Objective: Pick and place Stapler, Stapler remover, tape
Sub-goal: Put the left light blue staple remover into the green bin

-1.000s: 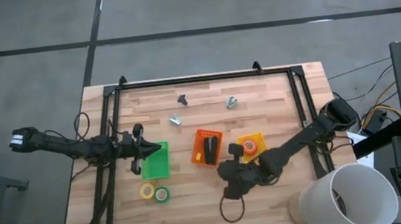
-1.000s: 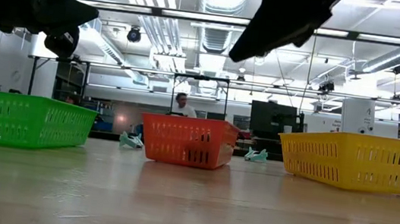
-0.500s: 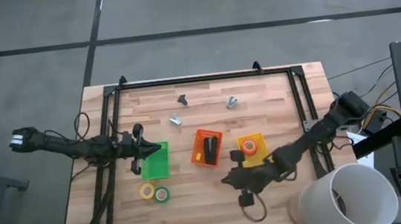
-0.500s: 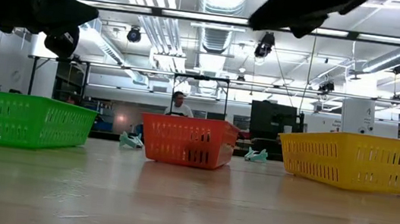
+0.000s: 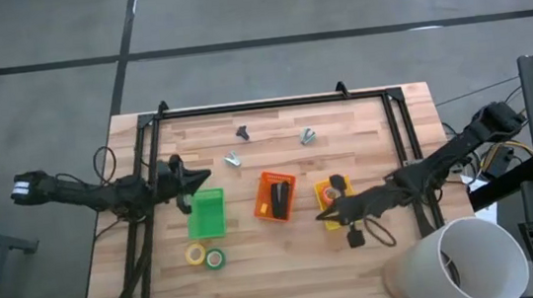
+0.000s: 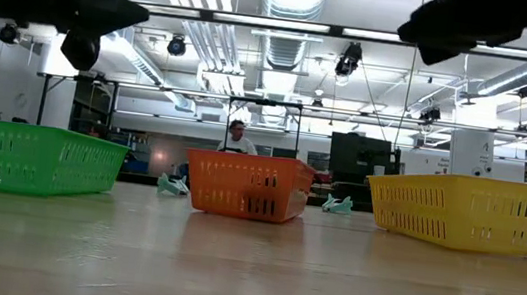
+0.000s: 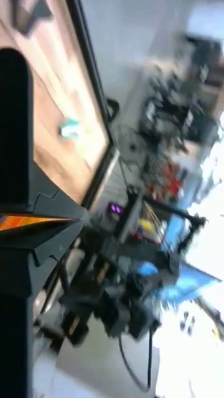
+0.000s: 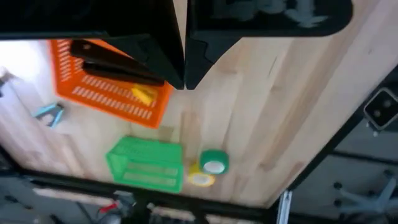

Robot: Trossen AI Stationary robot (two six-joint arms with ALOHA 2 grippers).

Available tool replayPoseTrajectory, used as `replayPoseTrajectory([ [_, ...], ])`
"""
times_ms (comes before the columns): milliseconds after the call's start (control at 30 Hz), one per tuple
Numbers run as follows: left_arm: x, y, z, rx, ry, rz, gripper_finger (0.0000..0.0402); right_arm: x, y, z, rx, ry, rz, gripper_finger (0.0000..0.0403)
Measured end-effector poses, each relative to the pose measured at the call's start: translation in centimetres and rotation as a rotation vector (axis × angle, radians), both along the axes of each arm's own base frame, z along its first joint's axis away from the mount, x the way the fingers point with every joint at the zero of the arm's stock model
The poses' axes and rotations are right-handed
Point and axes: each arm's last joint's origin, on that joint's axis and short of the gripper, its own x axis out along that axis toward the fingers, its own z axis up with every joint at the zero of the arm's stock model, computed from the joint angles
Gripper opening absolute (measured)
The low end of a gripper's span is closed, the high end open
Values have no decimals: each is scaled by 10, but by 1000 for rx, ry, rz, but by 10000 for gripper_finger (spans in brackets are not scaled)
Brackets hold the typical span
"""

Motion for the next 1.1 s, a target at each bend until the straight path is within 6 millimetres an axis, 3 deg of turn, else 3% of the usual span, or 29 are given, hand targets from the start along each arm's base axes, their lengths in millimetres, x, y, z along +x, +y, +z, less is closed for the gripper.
replayPoseTrajectory([
  [133, 15, 4, 8, -31, 213, 98, 47, -11, -10, 3, 18, -54, -20, 8],
  [367, 46, 13, 13, -12, 632, 184, 127, -27, -16, 20, 58, -176, 11, 8],
  [500, 76, 16, 18, 218, 833, 138, 155, -34, -17, 18, 117, -169, 44, 8],
  [567, 89, 15, 15, 314, 955, 116, 157, -37, -17, 14, 152, -154, 51, 8],
  [667, 110, 19, 27, 385, 1036, 181, 152, -38, -18, 8, 177, -132, 55, 8],
  [833, 132, 29, 27, 514, 1313, 144, 134, -38, -17, 7, 183, -126, 57, 8],
  [1100, 151, 67, 14, 478, 1515, 55, 122, -37, -17, 14, 102, -161, 88, 8],
])
